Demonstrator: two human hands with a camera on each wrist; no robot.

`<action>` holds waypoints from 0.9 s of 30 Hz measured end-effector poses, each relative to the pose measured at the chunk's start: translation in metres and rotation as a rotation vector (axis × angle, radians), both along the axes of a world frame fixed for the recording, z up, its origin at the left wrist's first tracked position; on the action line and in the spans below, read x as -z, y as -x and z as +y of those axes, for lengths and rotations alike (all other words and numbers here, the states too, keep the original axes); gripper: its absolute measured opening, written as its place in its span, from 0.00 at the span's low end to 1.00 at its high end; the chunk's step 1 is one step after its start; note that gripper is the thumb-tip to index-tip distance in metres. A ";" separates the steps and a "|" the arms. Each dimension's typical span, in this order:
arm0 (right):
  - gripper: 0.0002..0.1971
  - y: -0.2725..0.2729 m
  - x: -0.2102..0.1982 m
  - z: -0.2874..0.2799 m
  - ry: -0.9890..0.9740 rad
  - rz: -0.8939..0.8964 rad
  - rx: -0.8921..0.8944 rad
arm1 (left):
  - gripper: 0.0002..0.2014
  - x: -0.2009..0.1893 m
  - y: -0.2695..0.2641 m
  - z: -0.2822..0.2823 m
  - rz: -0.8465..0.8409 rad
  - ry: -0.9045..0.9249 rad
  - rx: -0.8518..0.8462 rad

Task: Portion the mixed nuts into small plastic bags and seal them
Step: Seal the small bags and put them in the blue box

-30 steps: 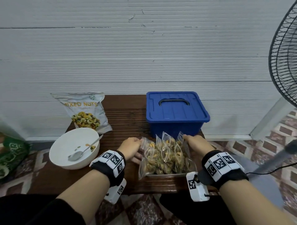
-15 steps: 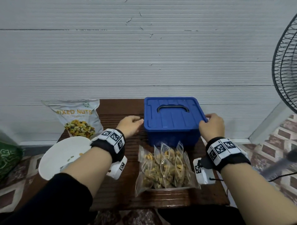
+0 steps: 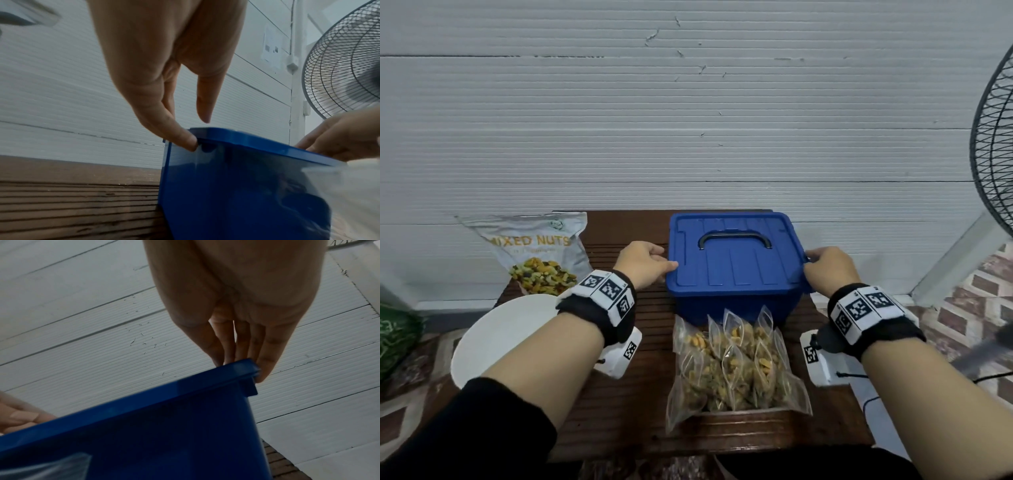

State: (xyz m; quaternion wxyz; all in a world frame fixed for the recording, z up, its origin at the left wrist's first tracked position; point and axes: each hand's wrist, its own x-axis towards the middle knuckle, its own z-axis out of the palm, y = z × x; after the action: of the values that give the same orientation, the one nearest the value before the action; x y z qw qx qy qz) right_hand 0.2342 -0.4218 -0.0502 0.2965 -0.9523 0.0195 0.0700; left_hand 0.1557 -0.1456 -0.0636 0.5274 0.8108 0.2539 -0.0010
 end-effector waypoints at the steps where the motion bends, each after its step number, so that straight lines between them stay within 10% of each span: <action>1: 0.21 0.003 0.000 0.001 -0.003 0.004 -0.009 | 0.27 -0.001 0.004 0.002 0.020 -0.022 -0.006; 27: 0.21 -0.003 -0.038 0.006 -0.172 -0.089 0.010 | 0.19 -0.039 0.011 0.013 -0.041 -0.265 -0.008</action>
State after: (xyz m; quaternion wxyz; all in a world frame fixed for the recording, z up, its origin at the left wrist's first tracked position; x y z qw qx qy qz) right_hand 0.2371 -0.4154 -0.0117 0.3779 -0.9254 0.0051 0.0273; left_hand 0.1447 -0.1330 -0.0250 0.4206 0.8722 0.2443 0.0511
